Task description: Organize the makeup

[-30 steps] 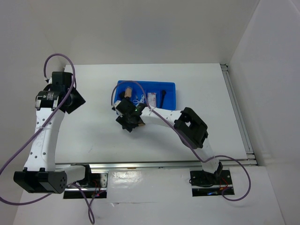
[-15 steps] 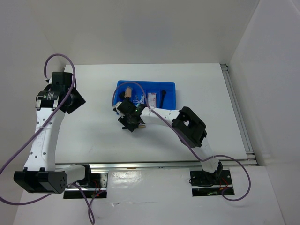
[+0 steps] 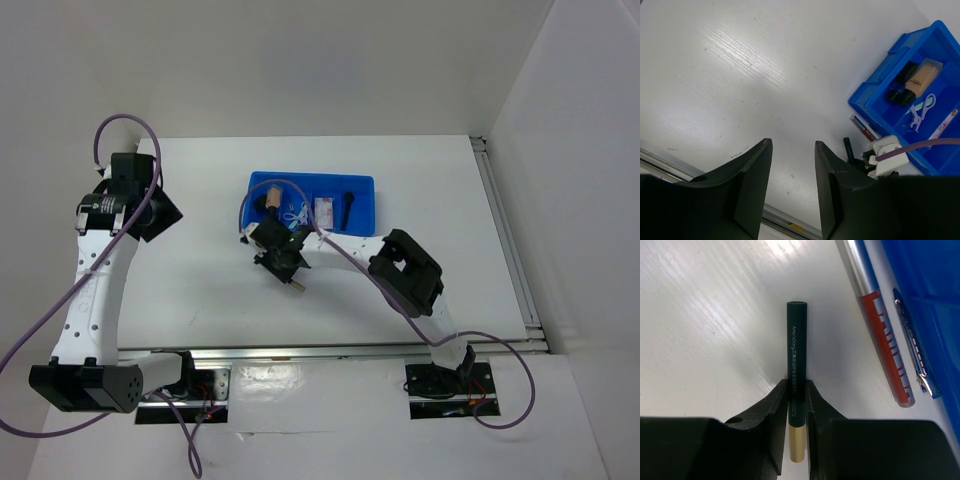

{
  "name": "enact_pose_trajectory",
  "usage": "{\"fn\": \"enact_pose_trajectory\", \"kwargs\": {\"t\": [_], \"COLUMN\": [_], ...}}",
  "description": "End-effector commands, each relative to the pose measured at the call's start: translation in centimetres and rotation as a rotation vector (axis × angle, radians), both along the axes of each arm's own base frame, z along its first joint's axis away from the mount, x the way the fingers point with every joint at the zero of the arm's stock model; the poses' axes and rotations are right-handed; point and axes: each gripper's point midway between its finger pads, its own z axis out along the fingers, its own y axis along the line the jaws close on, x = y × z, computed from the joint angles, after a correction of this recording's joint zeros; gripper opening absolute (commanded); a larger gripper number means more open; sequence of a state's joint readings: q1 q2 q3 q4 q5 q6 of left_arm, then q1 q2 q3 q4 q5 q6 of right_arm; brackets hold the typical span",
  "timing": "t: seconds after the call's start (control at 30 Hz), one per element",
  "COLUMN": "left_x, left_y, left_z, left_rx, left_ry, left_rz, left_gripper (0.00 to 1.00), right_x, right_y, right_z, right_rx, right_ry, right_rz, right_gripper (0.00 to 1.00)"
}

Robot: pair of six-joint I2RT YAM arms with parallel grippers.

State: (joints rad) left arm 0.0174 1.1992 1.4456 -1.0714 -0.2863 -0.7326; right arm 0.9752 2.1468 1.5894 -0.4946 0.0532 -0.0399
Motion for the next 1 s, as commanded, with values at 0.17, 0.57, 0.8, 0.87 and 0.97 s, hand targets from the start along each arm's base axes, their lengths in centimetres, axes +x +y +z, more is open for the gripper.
{"fn": "enact_pose_trajectory", "kwargs": {"t": [0.17, 0.57, 0.8, 0.87, 0.97], "left_x": [0.2, 0.4, 0.3, 0.3, 0.2], "left_y": [0.5, 0.1, 0.1, 0.1, 0.1], "left_z": [0.6, 0.3, 0.0, 0.0, 0.3], "left_rx": [0.021, 0.005, 0.005, 0.005, 0.005], "left_ry": [-0.03, -0.032, -0.023, -0.023, -0.032], "left_rz": [0.002, -0.012, -0.012, -0.012, -0.012], "left_gripper": [0.53, 0.53, 0.53, 0.53, 0.53], "right_x": [-0.5, 11.5, 18.6, 19.6, 20.6], "right_y": [0.8, -8.9, -15.4, -16.4, -17.6], "right_z": [7.1, 20.3, 18.4, 17.2, 14.9], "right_rx": [0.048, 0.365, 0.383, 0.358, 0.301], "right_ry": [-0.108, -0.275, -0.177, -0.162, -0.144], "right_rz": [0.028, -0.566, -0.887, -0.934, -0.982], "right_gripper": [0.14, 0.14, 0.14, 0.14, 0.14]}}
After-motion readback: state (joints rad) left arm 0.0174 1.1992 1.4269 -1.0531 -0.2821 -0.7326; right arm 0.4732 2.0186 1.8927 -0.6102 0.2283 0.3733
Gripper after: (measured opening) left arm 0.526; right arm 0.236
